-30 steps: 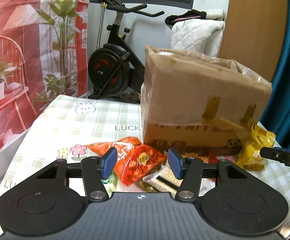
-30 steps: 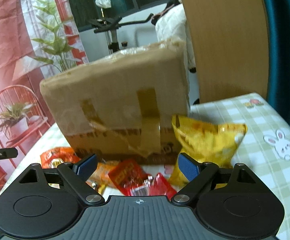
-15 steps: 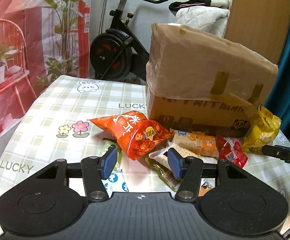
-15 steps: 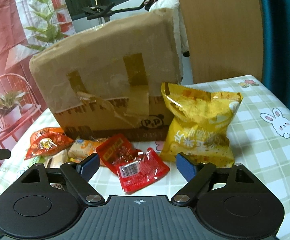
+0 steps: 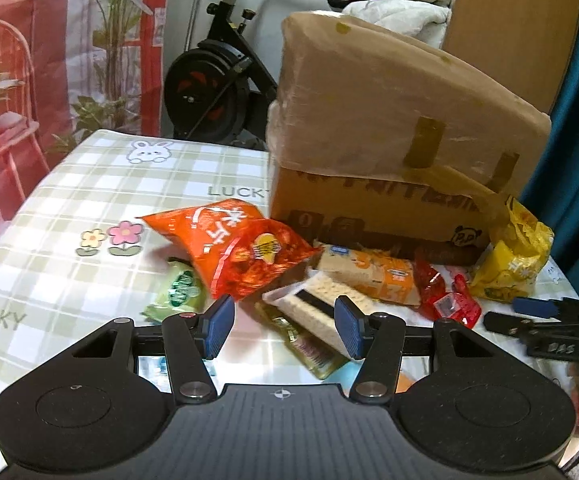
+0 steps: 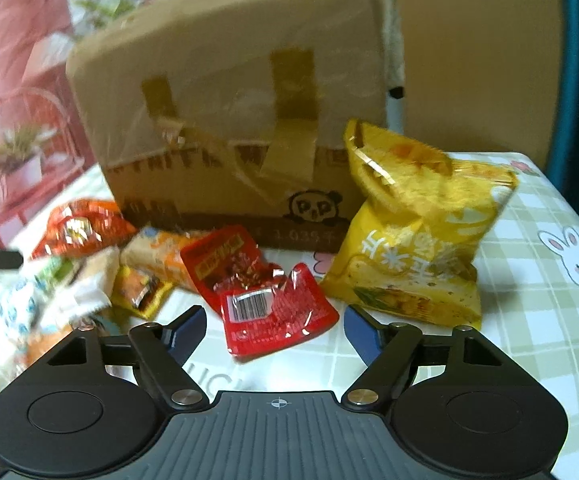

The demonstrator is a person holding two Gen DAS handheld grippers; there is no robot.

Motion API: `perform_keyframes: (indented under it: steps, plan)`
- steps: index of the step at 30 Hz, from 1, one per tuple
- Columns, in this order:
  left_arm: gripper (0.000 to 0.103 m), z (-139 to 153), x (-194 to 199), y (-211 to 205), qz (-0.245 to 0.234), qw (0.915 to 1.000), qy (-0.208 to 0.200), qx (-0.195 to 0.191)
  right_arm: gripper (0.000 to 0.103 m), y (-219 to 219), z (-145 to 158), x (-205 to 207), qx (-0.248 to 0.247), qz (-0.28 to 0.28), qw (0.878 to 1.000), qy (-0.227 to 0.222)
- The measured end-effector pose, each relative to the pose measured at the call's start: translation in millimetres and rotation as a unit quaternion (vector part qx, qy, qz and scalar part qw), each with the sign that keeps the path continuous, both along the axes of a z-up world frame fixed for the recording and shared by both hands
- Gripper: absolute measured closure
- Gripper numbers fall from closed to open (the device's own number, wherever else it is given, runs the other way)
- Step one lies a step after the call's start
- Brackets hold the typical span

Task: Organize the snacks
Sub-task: 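Grasp the white biscuit-stick packet with the left gripper while the right gripper grasps a red packet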

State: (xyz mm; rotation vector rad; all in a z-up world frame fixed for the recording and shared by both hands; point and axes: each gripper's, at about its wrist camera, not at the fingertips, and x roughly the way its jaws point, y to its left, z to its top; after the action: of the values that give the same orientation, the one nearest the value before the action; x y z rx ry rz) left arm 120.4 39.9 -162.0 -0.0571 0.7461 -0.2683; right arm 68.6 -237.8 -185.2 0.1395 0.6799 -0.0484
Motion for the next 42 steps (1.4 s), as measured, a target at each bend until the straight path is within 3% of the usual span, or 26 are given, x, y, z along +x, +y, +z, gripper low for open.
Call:
perform_keyframes:
  steps: [7, 11, 24, 33, 42]
  plan:
    - [0.045, -10.2, 7.3, -13.6, -0.005, 0.9999, 0.01, -0.008, 0.048, 1.4, -14.5, 23.9, -0.046, 0.048, 0.998, 0.017]
    - [0.045, -12.3, 11.7, -17.8, -0.006, 0.9999, 0.012, -0.009, 0.057, -4.8, -19.9, 35.2, -0.039, 0.052, 0.998, 0.017]
    - [0.045, -21.3, 13.9, -17.1, 0.001, 0.9997, 0.024, -0.006, 0.051, -13.8, -35.8, 44.9, -0.025, 0.023, 0.999, 0.002]
    - [0.045, -21.7, 8.8, -23.3, -0.006, 0.9996, 0.024, -0.013, 0.067, -6.9, -36.7, 21.7, -0.029, 0.036, 0.999, -0.019]
    - [0.045, -20.1, 6.7, -24.3, 0.009, 0.9991, 0.032, -0.025, 0.068, -16.7, -30.6, 0.0, 0.01, 0.033, 0.996, -0.086]
